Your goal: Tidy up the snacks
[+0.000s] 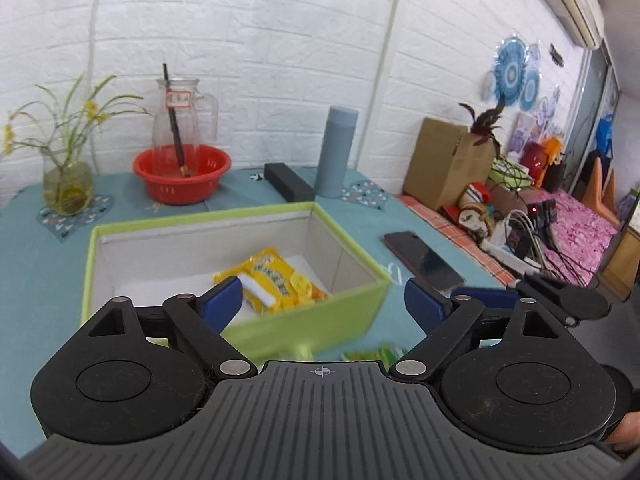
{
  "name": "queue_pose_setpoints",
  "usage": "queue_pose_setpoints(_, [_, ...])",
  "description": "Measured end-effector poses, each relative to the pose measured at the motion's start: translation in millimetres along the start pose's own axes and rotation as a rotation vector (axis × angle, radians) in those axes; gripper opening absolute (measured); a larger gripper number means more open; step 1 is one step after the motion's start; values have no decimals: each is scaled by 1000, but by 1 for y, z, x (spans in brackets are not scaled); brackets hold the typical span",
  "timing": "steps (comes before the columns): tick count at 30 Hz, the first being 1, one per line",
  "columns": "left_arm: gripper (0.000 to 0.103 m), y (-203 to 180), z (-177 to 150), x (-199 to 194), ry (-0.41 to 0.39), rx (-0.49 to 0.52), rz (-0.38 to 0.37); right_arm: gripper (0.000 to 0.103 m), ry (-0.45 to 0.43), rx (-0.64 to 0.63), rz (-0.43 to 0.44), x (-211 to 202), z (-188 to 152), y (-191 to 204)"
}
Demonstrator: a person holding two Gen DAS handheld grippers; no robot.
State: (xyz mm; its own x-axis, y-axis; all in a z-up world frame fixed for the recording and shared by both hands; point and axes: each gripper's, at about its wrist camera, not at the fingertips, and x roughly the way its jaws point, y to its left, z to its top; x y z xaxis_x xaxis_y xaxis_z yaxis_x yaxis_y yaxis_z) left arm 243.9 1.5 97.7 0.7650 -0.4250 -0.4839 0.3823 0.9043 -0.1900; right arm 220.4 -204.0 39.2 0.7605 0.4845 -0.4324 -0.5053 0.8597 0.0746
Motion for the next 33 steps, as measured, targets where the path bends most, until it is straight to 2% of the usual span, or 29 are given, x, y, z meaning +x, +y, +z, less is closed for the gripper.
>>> queue_pose_setpoints(5, [82, -5, -62, -44, 3, -42, 62, 102, 31, 104, 76, -24, -53, 45])
queue_pose_setpoints(8, [81, -4, -92, -55, 36, -58, 66, 102, 37, 112, 139, -26, -70, 73])
queue_pose_setpoints(11, [80, -1, -98, -55, 67, -54, 81, 102, 64, 75, 153, -12, -70, 92])
queue_pose_setpoints(17, [79, 4, -98, -45, 97, -43, 19, 102, 98, 96, 154, 13, -66, 102])
queue_pose_setpoints(19, [72, 7, -101, -32, 138, -39, 2, 102, 122, 114, 141, 25, -67, 101])
queue_pose_setpoints(22, [52, 12, -106, -14, 192, -37, -5, 101, 151, 144, 137, 40, -69, 99])
queue_pose_setpoints(23, [35, 14, -107, -11, 197, -40, -1, 92, 144, 140, 137, 40, -68, 100])
queue_pose_setpoints(24, [22, 17, -108, -10, 197, -51, -9, 67, 132, 130, 139, 38, -66, 102])
queue_pose_setpoints(26, [17, 25, -106, -18, 182, -95, -32, 64, 125, 109, 141, 35, -61, 104])
queue_pose_setpoints(30, [17, 30, -94, -36, 124, -128, -32, 63, 84, 60, 149, 28, -42, 113])
queue_pose_setpoints(33, [17, 37, -69, -47, 64, -139, -31, 63, 35, -4, 156, 28, -18, 115])
